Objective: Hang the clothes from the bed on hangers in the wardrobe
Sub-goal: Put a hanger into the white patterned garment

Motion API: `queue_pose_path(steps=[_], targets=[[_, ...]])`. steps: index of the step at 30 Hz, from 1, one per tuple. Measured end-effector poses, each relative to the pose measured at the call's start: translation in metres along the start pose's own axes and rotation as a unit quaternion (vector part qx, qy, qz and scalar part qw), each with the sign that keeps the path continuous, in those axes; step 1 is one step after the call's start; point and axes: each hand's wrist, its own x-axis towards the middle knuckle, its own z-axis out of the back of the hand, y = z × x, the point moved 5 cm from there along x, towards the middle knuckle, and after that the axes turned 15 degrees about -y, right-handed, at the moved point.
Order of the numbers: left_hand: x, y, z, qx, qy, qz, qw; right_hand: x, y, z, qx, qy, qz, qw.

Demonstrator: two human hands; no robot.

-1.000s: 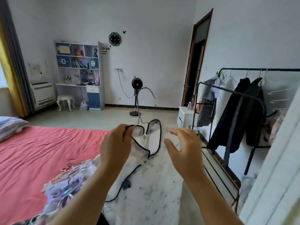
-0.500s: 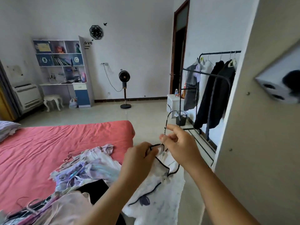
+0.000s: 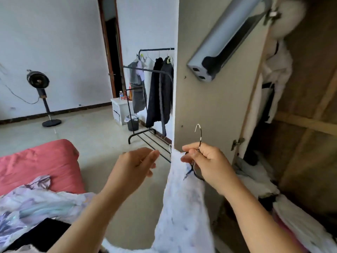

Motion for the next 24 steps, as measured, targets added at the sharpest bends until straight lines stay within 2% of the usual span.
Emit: queue_pose_path(steps=[6, 9, 10, 13, 18, 24], targets=[[-0.022, -0.041, -0.079, -0.064, 0.113, -0.039, 0.991, -0.025, 0.0, 0.111, -0.113, -0.133, -0.022, 0.985], [-0.029, -0.067, -0.114, -0.052, 0.12, -0.137, 0.982, -0.038, 0.004, 0.155, -0.115, -0.165, -0.058, 0.978], [-0.031, -0.09, -0.139, -0.076, 0.136, -0.182, 0.971, -0.043, 0.008, 0.183, -0.125, -0.198, -0.065, 0.97], [-0.041, -0.118, -0.183, -0.097, 0.171, -0.258, 0.946, -0.052, 0.01, 0.208, -0.143, -0.22, -0.074, 0.962], [-0.058, -0.202, -0.273, -0.118, 0.217, -0.395, 0.885, -0.051, 0.024, 0.269, -0.125, -0.296, -0.062, 0.945], [-0.043, -0.272, -0.352, -0.143, 0.235, -0.439, 0.855, -0.028, 0.024, 0.343, -0.15, -0.371, -0.027, 0.916]])
